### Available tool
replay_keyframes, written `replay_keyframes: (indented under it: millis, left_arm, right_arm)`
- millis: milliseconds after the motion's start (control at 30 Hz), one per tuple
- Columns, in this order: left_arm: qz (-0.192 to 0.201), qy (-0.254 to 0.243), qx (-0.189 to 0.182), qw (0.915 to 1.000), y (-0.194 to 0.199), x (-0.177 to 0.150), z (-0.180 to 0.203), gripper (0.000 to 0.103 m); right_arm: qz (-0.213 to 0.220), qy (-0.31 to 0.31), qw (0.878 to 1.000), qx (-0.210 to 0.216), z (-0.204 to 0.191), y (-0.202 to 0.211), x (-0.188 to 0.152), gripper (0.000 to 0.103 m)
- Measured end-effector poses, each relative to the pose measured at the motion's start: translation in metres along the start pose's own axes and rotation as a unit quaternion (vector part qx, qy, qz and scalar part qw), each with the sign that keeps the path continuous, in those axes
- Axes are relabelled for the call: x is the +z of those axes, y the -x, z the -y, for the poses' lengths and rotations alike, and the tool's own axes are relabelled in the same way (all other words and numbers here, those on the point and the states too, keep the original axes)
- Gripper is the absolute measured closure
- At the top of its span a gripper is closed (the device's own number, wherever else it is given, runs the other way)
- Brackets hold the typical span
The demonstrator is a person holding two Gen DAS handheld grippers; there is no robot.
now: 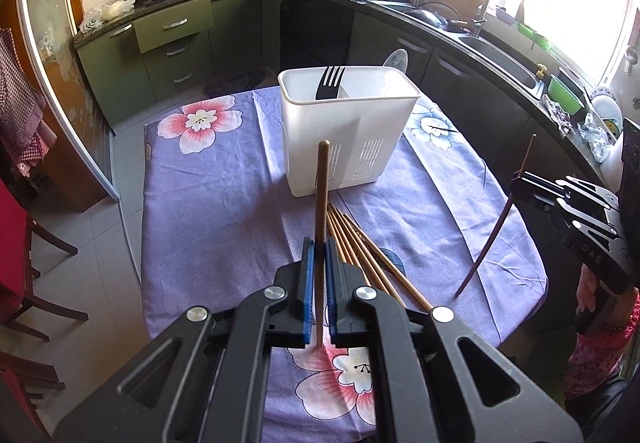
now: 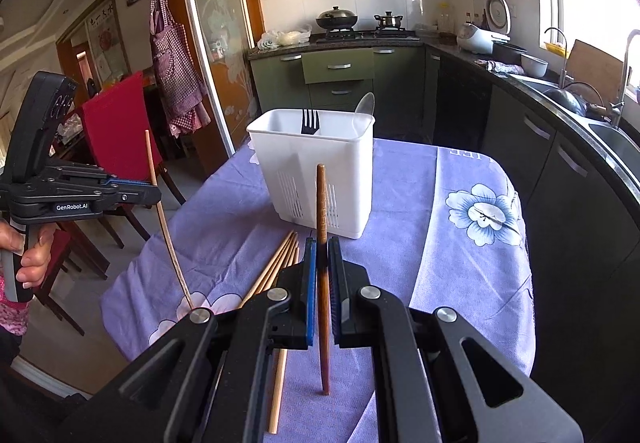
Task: Organize utensils
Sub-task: 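Lift the chopstick with the left gripper while the right gripper carries its chopstick to the caddy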
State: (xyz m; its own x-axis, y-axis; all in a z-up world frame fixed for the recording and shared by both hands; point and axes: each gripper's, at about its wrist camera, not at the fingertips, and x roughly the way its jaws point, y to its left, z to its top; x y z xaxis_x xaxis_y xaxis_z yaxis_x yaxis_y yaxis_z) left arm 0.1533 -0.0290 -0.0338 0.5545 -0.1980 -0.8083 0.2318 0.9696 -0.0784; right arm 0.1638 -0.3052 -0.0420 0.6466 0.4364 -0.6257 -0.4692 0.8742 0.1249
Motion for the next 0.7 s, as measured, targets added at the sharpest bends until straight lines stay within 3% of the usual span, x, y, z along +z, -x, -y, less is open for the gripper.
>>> replay_keyframes:
  millis: [367, 700]
  left_arm:
    - [0.011, -0.004, -0.020, 0.9997, 0.005, 0.025, 0.003, 0.098]
    - [0.055, -0.012, -0.033, 0.9979, 0.040, 0.071, 0.011, 0.098]
  right_arm:
    - [0.022, 0.012, 1.000, 0.008, -0.005, 0.004, 0.031, 0.096]
    - [0.044, 0.025, 0.998, 0.024, -0.015, 0.014, 0.085, 0.096]
